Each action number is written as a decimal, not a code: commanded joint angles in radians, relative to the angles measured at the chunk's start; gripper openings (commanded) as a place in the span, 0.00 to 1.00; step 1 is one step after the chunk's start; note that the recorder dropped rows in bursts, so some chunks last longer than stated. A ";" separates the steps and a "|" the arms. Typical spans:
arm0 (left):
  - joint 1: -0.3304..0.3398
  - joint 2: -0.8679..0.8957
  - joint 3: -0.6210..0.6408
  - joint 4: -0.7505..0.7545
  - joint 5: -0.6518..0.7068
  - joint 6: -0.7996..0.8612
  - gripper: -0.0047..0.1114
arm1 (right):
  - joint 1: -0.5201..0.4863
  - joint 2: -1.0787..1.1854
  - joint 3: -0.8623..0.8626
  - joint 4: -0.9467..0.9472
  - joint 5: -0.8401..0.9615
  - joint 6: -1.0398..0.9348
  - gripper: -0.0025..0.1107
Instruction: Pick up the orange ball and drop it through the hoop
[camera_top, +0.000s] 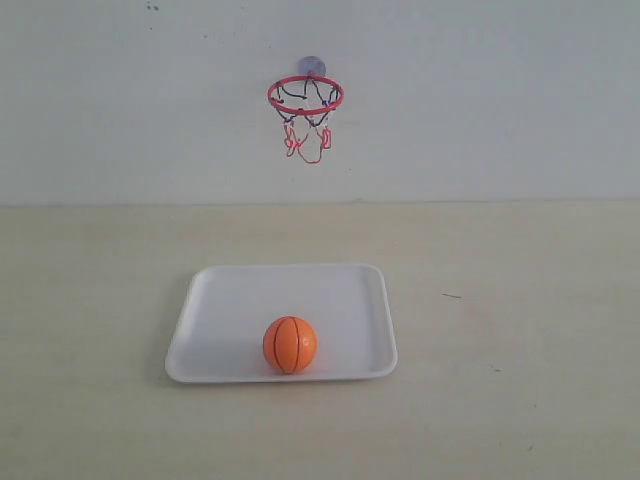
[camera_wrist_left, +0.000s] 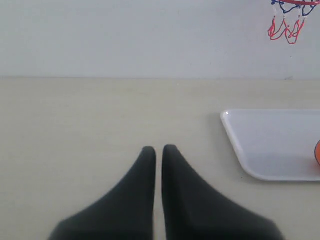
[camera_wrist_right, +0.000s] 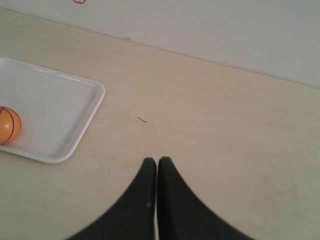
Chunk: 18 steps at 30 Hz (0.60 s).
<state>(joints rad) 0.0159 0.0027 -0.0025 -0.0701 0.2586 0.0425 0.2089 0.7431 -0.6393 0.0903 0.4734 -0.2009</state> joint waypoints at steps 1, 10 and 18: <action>0.003 -0.003 0.003 -0.009 -0.004 0.004 0.08 | 0.000 0.102 -0.012 0.114 -0.106 0.083 0.02; 0.003 -0.003 0.003 -0.009 -0.004 0.004 0.08 | 0.000 0.228 -0.012 0.228 -0.337 0.141 0.02; 0.003 -0.003 0.003 -0.009 -0.004 0.004 0.08 | 0.000 0.511 -0.073 0.358 -0.443 0.167 0.02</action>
<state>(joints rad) 0.0159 0.0027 -0.0025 -0.0701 0.2586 0.0425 0.2089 1.1650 -0.6641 0.4329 0.0236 -0.0365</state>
